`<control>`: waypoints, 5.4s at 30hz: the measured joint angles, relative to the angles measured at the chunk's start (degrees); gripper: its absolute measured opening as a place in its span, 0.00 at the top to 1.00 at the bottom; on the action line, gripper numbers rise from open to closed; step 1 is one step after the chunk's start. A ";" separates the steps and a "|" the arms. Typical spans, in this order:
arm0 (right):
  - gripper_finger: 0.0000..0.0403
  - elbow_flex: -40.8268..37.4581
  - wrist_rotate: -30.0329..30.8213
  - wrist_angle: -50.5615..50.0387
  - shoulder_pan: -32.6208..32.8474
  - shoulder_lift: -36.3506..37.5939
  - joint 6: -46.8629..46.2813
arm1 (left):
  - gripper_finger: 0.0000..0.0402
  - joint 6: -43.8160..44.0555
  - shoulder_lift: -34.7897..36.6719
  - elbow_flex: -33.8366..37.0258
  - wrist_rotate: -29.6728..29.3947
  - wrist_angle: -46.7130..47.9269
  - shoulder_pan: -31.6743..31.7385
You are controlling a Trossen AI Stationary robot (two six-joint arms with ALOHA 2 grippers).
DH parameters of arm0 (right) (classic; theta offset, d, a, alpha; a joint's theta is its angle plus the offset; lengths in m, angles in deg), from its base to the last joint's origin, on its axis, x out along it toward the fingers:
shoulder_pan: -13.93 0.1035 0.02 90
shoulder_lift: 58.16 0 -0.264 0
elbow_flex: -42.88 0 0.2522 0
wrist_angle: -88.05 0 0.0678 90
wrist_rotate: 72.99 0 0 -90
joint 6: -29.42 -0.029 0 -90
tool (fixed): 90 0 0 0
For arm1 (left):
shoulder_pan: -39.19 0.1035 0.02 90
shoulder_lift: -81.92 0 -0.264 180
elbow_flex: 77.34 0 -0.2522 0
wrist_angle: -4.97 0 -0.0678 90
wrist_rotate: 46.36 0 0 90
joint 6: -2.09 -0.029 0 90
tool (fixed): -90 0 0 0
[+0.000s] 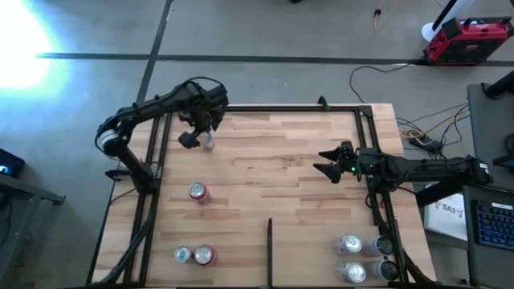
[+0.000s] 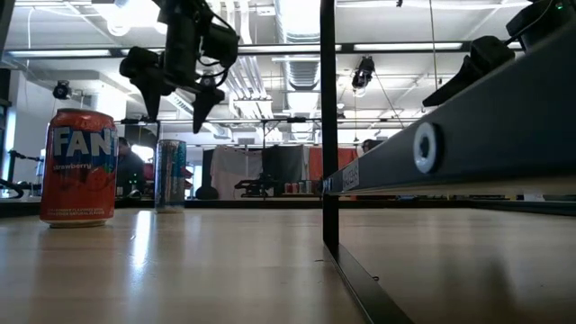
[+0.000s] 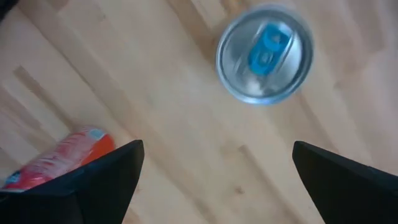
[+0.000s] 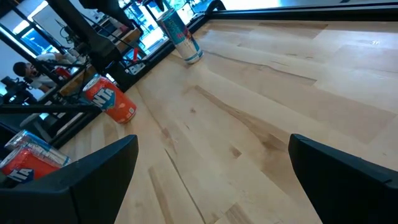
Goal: Place canned beverage on shelf
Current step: Move the top white/blue soda can to the center of the table, then move the top orange soda can to the center of the table
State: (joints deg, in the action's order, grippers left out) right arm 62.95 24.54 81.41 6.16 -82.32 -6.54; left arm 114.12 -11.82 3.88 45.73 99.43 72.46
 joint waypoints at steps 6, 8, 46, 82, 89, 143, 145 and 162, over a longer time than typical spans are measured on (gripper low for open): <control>0.01 0.00 0.00 0.00 0.00 0.00 0.00 | 0.02 7.60 0.08 0.24 -2.96 -0.72 1.57; 0.01 0.00 0.00 0.00 0.00 0.00 0.00 | 0.02 8.35 0.09 0.96 -3.08 -1.03 2.46; 0.01 0.00 0.00 0.00 0.00 0.00 0.00 | 0.46 -3.09 0.33 12.86 -4.50 -14.14 6.10; 0.01 0.00 0.00 0.00 0.00 0.00 0.00 | 0.46 -45.60 -2.26 3.93 0.45 -22.16 -11.39; 0.01 0.00 0.00 0.00 -0.01 0.00 0.00 | 0.46 -47.49 -16.28 -12.44 0.59 -10.20 -16.04; 0.01 0.02 0.00 -0.90 0.00 0.00 0.00 | 0.43 -45.80 -42.41 -49.96 -6.01 -2.65 -39.15; 0.01 0.02 0.01 -0.87 0.00 0.00 0.00 | 0.43 -45.90 -42.70 -50.00 -6.63 -2.95 -38.85; 0.01 0.02 0.00 -0.90 0.00 0.00 0.00 | 0.24 -43.99 -42.82 -50.02 -6.20 -5.53 -38.24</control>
State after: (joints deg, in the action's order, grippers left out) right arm 62.97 24.54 80.51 6.16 -82.32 -6.54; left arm 70.14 -54.64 -46.14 39.52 93.90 34.22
